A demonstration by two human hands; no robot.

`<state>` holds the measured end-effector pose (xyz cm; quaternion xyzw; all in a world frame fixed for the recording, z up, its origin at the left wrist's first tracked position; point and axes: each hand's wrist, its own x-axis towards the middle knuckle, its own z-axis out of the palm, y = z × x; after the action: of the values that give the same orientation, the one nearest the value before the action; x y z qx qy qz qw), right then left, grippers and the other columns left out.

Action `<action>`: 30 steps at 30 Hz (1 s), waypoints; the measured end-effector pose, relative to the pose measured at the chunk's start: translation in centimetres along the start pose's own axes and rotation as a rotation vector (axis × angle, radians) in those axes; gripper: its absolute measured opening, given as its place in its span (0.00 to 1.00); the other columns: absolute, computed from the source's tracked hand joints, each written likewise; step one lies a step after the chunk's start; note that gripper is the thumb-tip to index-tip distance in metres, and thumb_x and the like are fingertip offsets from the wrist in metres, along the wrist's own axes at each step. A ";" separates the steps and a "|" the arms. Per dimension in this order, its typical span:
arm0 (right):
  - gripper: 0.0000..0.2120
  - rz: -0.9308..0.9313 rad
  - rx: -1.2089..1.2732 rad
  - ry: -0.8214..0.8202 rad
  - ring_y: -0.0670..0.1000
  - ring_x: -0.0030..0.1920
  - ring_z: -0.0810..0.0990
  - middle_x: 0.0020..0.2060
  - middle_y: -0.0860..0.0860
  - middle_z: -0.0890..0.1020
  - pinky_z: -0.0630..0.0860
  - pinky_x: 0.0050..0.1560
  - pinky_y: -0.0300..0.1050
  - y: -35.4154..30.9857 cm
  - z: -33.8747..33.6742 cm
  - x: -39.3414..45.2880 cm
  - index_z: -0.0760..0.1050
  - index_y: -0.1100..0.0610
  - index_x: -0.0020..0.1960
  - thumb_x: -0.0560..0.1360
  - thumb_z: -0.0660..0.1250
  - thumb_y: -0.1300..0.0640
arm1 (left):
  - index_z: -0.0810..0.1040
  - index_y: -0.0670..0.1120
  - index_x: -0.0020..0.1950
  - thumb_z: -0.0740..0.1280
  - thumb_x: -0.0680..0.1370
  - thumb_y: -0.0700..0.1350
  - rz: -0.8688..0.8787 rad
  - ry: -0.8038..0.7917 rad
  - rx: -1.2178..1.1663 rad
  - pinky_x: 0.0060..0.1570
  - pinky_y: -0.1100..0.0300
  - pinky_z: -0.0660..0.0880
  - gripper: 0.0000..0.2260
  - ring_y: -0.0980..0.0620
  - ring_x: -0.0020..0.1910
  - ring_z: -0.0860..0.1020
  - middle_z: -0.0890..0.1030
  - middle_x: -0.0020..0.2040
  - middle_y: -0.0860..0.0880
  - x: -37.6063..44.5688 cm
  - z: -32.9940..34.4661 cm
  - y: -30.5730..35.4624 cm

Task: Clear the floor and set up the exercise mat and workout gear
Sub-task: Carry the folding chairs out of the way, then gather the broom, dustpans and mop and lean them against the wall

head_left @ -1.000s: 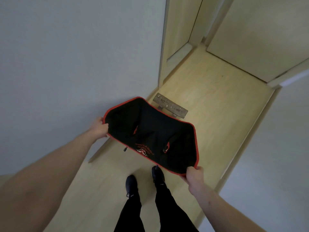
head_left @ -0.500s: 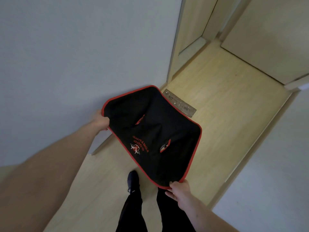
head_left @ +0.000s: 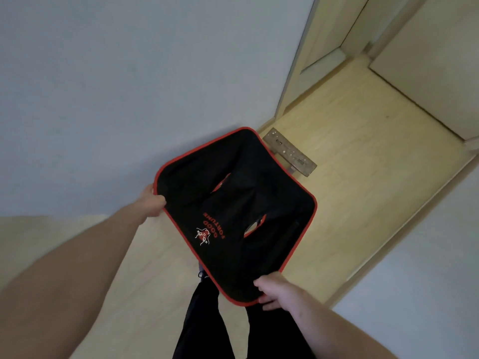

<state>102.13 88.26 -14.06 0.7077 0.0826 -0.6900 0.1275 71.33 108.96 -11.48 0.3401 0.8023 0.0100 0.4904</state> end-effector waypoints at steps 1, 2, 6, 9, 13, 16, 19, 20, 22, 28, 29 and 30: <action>0.23 -0.027 0.015 -0.005 0.53 0.50 0.85 0.60 0.54 0.79 0.86 0.47 0.50 -0.7 0.0 -0.4 0.68 0.60 0.74 0.81 0.65 0.55 | 0.65 0.46 0.72 0.62 0.79 0.31 -0.007 -0.003 -0.010 0.50 0.49 0.74 0.23 0.42 0.52 0.75 0.75 0.59 0.40 -0.2 0.0 -0.6; 0.23 -0.054 0.024 -0.011 0.54 0.51 0.85 0.61 0.54 0.78 0.86 0.48 0.51 -1.6 -0.1 -0.9 0.68 0.59 0.75 0.81 0.65 0.56 | 0.63 0.45 0.75 0.63 0.79 0.32 -0.007 -0.007 -0.022 0.48 0.50 0.74 0.26 0.43 0.50 0.75 0.76 0.60 0.39 -0.5 0.1 -0.8; 0.24 -0.233 -0.106 0.000 0.55 0.55 0.83 0.64 0.55 0.77 0.84 0.51 0.49 -5.0 -0.7 -2.7 0.68 0.56 0.76 0.81 0.65 0.58 | 0.66 0.42 0.72 0.64 0.78 0.32 0.030 0.010 -0.023 0.56 0.45 0.75 0.23 0.37 0.59 0.77 0.76 0.61 0.40 -3.2 0.1 -1.8; 0.26 -0.379 -0.253 0.072 0.53 0.47 0.83 0.58 0.54 0.81 0.85 0.52 0.52 -7.1 -0.6 -4.0 0.71 0.51 0.73 0.76 0.67 0.56 | 0.59 0.43 0.80 0.64 0.76 0.38 0.059 -0.025 0.046 0.63 0.51 0.74 0.33 0.39 0.67 0.75 0.72 0.73 0.41 -5.0 -0.1 -3.7; 0.23 -0.524 -0.393 0.087 0.54 0.56 0.82 0.65 0.55 0.79 0.82 0.54 0.50 -9.1 0.7 -7.6 0.71 0.54 0.73 0.78 0.66 0.57 | 0.64 0.42 0.79 0.63 0.79 0.36 0.132 0.017 0.105 0.70 0.54 0.68 0.27 0.41 0.72 0.70 0.70 0.74 0.42 -10.8 0.4 -5.5; 0.23 -0.613 -0.544 0.090 0.55 0.64 0.80 0.69 0.52 0.77 0.78 0.66 0.53 -10.2 2.7 -11.0 0.72 0.52 0.73 0.78 0.67 0.55 | 0.67 0.45 0.77 0.62 0.79 0.35 0.191 0.075 0.129 0.75 0.59 0.59 0.26 0.46 0.77 0.65 0.66 0.78 0.45 -15.3 0.0 -9.1; 0.23 -0.722 -0.712 0.091 0.52 0.66 0.78 0.70 0.49 0.77 0.76 0.68 0.51 -11.0 5.0 -13.7 0.72 0.50 0.73 0.79 0.68 0.53 | 0.69 0.49 0.76 0.63 0.79 0.38 0.175 0.121 0.127 0.75 0.58 0.58 0.25 0.46 0.78 0.63 0.64 0.79 0.47 -18.8 -1.0 -13.1; 0.23 -0.768 -0.778 0.091 0.52 0.66 0.78 0.69 0.49 0.77 0.75 0.69 0.50 -11.2 6.1 -14.8 0.73 0.50 0.73 0.79 0.68 0.52 | 0.69 0.50 0.75 0.63 0.79 0.39 0.164 0.152 0.117 0.75 0.57 0.59 0.24 0.46 0.77 0.64 0.64 0.79 0.48 -20.2 -1.5 -14.5; 0.24 -0.843 -0.893 0.081 0.51 0.68 0.76 0.70 0.49 0.77 0.72 0.70 0.47 -11.5 8.5 -16.6 0.72 0.50 0.74 0.79 0.69 0.51 | 0.71 0.52 0.74 0.65 0.79 0.41 0.143 0.221 0.095 0.75 0.56 0.60 0.23 0.46 0.77 0.65 0.64 0.79 0.48 -23.1 -2.5 -17.2; 0.24 -1.036 -1.256 0.000 0.49 0.70 0.75 0.72 0.48 0.75 0.69 0.59 0.36 -11.3 18.3 -21.2 0.71 0.50 0.75 0.80 0.68 0.51 | 0.71 0.54 0.73 0.66 0.80 0.44 0.005 0.418 -0.076 0.71 0.55 0.64 0.21 0.44 0.69 0.73 0.63 0.79 0.53 -30.7 -5.4 -25.9; 0.23 -1.059 -1.286 -0.007 0.50 0.69 0.75 0.72 0.48 0.75 0.69 0.58 0.36 -11.4 19.0 -21.5 0.72 0.50 0.75 0.80 0.68 0.51 | 0.71 0.54 0.73 0.66 0.80 0.44 0.002 0.435 -0.090 0.71 0.55 0.64 0.21 0.44 0.68 0.73 0.63 0.79 0.53 -31.3 -5.5 -26.3; 0.23 -1.067 -1.311 -0.011 0.50 0.68 0.76 0.72 0.48 0.75 0.69 0.59 0.36 -11.2 19.9 -22.1 0.72 0.50 0.75 0.80 0.68 0.52 | 0.71 0.54 0.73 0.66 0.81 0.44 0.008 0.452 -0.111 0.71 0.55 0.64 0.21 0.45 0.69 0.72 0.63 0.79 0.54 -31.8 -5.7 -26.9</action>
<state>79.05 94.41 6.93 0.3534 0.7887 -0.4734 0.1698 61.52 72.45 6.91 0.3047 0.8888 0.1318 0.3160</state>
